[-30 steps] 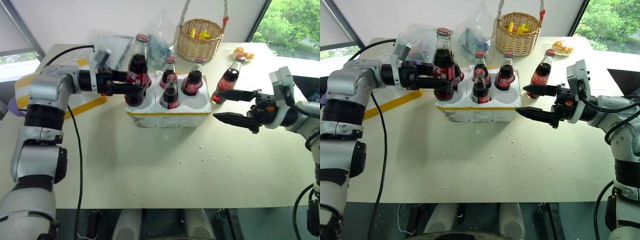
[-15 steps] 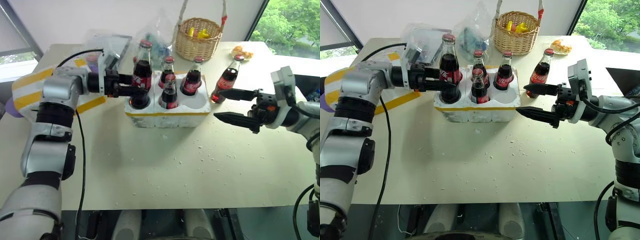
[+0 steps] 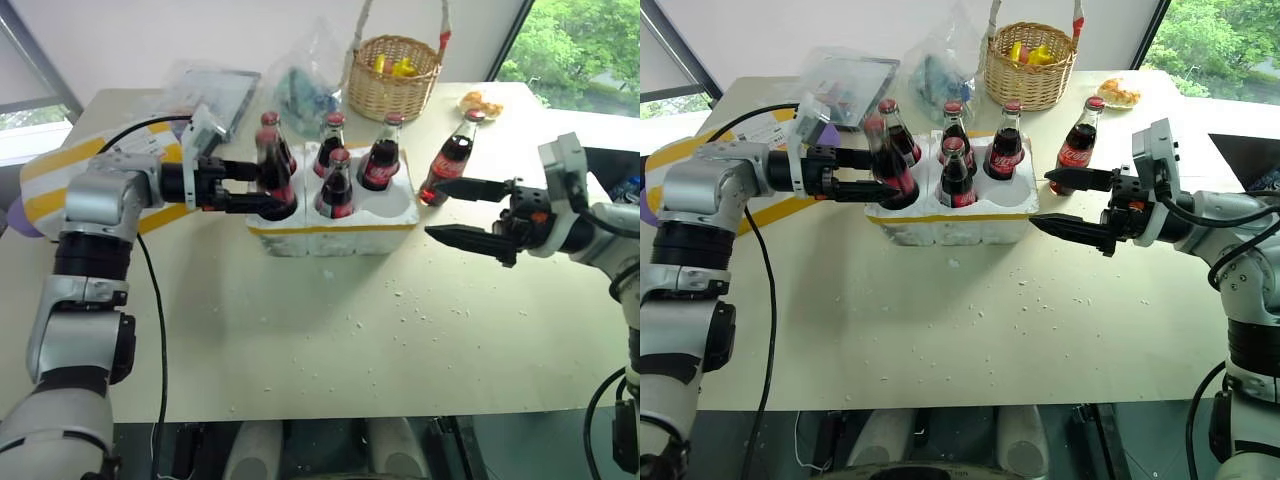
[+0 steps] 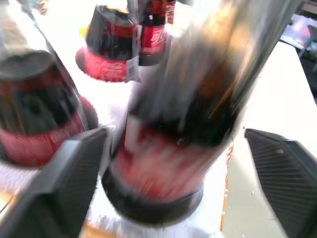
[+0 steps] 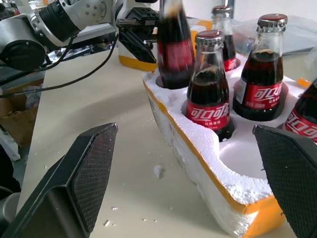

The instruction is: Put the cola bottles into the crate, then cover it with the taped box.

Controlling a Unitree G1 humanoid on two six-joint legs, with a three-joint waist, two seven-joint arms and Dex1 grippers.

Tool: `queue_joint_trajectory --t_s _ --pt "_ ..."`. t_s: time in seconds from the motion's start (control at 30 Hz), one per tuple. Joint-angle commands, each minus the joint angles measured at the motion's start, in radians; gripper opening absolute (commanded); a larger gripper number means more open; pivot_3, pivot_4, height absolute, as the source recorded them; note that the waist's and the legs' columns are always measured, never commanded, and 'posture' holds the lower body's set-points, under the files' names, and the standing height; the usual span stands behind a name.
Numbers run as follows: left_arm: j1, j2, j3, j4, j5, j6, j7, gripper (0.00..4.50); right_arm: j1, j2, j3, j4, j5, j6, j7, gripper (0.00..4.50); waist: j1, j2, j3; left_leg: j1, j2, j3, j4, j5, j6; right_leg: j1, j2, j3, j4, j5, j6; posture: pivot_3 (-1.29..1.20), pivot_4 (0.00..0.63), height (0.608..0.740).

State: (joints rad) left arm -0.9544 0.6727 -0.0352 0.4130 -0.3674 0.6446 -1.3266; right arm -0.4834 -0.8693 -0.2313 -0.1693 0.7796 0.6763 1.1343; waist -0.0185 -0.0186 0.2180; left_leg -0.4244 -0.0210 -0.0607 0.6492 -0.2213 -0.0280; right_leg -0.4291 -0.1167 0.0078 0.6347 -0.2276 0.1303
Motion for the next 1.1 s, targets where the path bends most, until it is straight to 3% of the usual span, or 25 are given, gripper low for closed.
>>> queue_joint_trajectory --t_s 0.03,0.17,0.3,0.57,0.77,0.97,1.1 --pt "0.023 0.026 0.046 -0.066 -0.028 0.010 0.019 4.44 -0.031 0.002 -0.014 -0.007 0.009 -0.013 -0.001 4.50 0.002 0.000 0.000 0.000 0.000 0.000 0.000 0.000 0.000 0.000 0.000 0.000 0.000 0.000 0.000 0.00 0.150 0.737" --pt "0.072 0.062 0.083 -0.146 -0.065 0.047 0.031 4.44 -0.032 0.003 -0.014 -0.008 0.008 -0.013 -0.003 4.50 0.004 0.000 0.000 0.000 0.000 0.000 0.000 0.000 0.000 0.000 0.000 0.000 0.000 0.000 0.000 0.00 0.150 0.737" --pt "0.147 0.161 0.153 -0.292 -0.140 0.125 0.016 4.44 -0.027 -0.002 -0.019 -0.006 0.006 -0.013 -0.005 4.50 -0.003 0.000 0.000 0.000 0.000 0.000 0.000 0.000 0.000 0.000 0.000 0.000 0.000 0.000 0.000 0.00 0.150 0.737" --pt "0.374 0.338 0.371 -0.667 -0.425 0.379 0.013 4.44 0.008 -0.010 -0.047 0.050 -0.055 -0.053 -0.045 4.50 0.002 0.000 0.000 0.001 0.000 0.000 -0.001 0.000 0.000 0.001 0.000 0.000 -0.001 0.000 0.000 0.00 0.150 0.737" --pt "0.499 0.299 0.492 -0.846 -0.568 0.444 0.187 4.44 -0.016 0.042 -0.020 0.207 -0.182 -0.125 -0.176 4.50 0.004 0.000 0.000 0.003 0.000 0.000 0.000 0.000 0.000 0.003 0.000 0.000 -0.003 0.001 -0.002 0.00 0.150 0.737" --pt "0.568 0.264 0.514 -0.916 -0.634 0.428 0.313 4.44 -0.153 0.151 -0.013 0.446 -0.303 -0.232 -0.343 4.50 -0.008 0.000 0.000 0.005 0.001 0.002 -0.001 0.000 -0.001 0.004 0.000 0.001 -0.002 0.002 -0.003 0.00 0.150 0.737" --pt "0.596 0.262 0.524 -0.949 -0.684 0.421 0.368 4.44 -0.234 0.202 -0.009 0.584 -0.340 -0.291 -0.378 4.50 -0.005 0.000 0.000 0.005 0.001 0.001 -0.002 0.000 -0.001 0.004 0.001 0.001 -0.002 0.002 -0.003 0.00 0.150 0.737"
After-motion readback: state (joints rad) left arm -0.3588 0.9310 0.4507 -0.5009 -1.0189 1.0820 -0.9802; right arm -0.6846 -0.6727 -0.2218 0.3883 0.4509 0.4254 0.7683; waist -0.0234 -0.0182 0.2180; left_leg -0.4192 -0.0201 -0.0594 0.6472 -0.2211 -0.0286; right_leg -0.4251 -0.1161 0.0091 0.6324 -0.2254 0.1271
